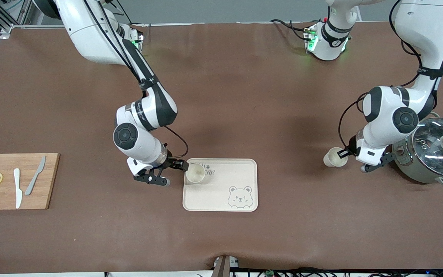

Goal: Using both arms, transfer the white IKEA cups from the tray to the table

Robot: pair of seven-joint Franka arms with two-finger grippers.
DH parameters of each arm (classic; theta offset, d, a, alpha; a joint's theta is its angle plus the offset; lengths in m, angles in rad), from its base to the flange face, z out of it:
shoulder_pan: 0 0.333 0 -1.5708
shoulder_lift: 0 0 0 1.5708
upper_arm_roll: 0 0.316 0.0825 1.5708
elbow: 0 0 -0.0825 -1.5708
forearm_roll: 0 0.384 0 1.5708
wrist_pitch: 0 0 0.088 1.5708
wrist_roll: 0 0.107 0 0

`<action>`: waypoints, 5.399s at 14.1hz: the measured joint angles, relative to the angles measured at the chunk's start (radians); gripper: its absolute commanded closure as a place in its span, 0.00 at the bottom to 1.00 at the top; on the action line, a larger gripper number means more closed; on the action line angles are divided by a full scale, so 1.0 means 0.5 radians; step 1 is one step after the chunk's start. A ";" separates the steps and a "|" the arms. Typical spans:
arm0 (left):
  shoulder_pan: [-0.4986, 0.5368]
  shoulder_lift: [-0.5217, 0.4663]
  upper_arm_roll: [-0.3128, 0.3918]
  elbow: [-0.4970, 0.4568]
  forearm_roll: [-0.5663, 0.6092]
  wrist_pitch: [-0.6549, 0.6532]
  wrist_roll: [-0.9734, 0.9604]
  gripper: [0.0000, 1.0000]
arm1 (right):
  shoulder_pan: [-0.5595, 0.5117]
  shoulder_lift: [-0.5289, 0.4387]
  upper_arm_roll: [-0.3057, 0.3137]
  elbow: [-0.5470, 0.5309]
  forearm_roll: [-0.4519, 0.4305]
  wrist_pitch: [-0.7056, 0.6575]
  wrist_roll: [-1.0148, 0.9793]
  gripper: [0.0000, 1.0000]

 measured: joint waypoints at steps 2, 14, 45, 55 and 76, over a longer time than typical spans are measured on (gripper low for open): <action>0.004 0.000 -0.004 -0.015 0.000 0.013 0.010 0.34 | 0.000 0.021 0.000 0.007 0.000 0.021 0.037 0.13; -0.004 -0.218 -0.063 0.172 0.000 -0.280 0.010 0.00 | 0.110 0.144 0.006 0.156 0.000 0.040 0.232 0.66; 0.059 -0.655 -0.087 1.270 0.001 -1.932 0.679 0.00 | -1.109 -0.947 -0.160 -1.086 -0.339 -0.377 -1.550 1.00; -0.269 -0.807 0.222 1.143 0.001 -2.014 0.680 0.00 | -1.276 -0.832 -0.125 -1.407 -0.339 0.171 -1.837 1.00; -0.106 -0.821 -0.034 1.106 -0.006 -1.999 0.680 0.00 | -1.124 -0.808 -0.089 -0.191 -0.341 -1.038 -1.840 0.00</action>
